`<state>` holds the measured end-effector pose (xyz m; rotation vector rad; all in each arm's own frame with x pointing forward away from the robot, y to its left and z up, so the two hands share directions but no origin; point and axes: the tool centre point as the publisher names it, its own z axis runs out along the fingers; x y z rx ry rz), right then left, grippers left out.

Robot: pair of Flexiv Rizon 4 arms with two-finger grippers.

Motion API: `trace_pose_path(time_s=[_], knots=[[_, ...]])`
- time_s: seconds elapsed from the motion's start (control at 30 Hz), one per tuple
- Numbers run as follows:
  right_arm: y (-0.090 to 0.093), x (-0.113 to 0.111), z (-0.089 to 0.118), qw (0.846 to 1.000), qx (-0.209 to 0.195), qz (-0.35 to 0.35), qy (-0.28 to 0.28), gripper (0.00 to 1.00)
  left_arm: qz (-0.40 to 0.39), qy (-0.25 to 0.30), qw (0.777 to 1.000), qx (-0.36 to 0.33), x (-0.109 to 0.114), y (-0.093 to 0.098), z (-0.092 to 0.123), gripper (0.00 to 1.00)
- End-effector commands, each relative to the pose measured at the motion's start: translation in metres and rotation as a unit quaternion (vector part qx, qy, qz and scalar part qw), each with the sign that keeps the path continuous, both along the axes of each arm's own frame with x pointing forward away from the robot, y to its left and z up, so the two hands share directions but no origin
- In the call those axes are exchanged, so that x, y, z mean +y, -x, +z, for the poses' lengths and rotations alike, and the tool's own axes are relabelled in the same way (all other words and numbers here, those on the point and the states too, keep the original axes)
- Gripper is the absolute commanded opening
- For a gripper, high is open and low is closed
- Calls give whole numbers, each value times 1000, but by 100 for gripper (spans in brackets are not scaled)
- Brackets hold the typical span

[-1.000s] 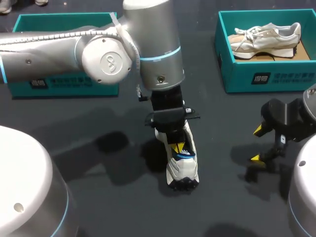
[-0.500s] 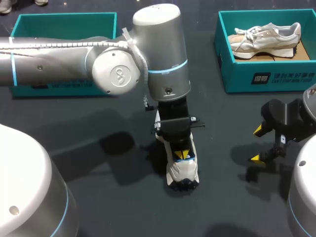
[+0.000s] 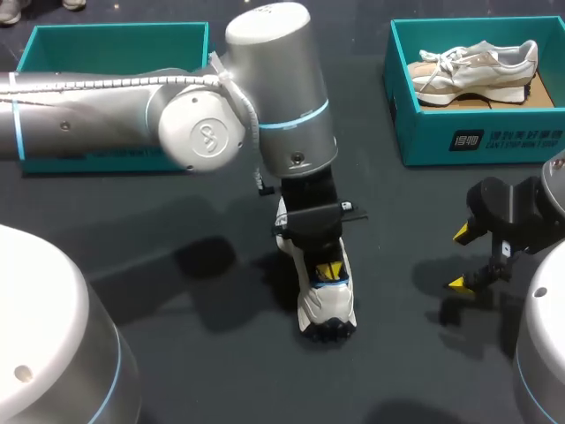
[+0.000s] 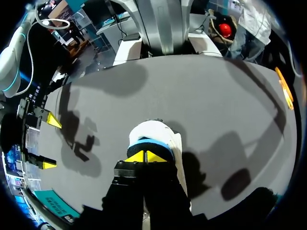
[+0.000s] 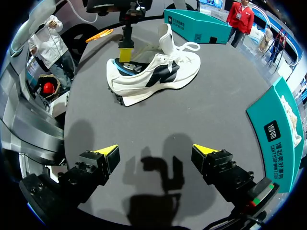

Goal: Take the shoe out of the shoebox, open the shoe tongue, remove and reinsert the insole, then place the shoe into the shoebox

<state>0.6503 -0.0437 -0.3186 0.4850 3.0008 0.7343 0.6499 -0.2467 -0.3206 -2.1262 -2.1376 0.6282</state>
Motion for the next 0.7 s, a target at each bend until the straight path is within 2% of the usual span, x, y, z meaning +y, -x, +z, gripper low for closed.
trace_pose_path(time_s=[0.03, 0.3, 0.7], knots=[[2, 0, 1, 1000, -1, -1, 2, 100, 1, 3, 1000, -5, 6, 6, 3, 0], [2, 0, 1, 1000, -1, -1, 2, 100, -2, 11, 1000, -6, 7, 10, 10, 0], [2, 0, 1, 1000, -1, -1, 2, 100, -12, -16, 1000, -13, -2, 20, -21, 0]])
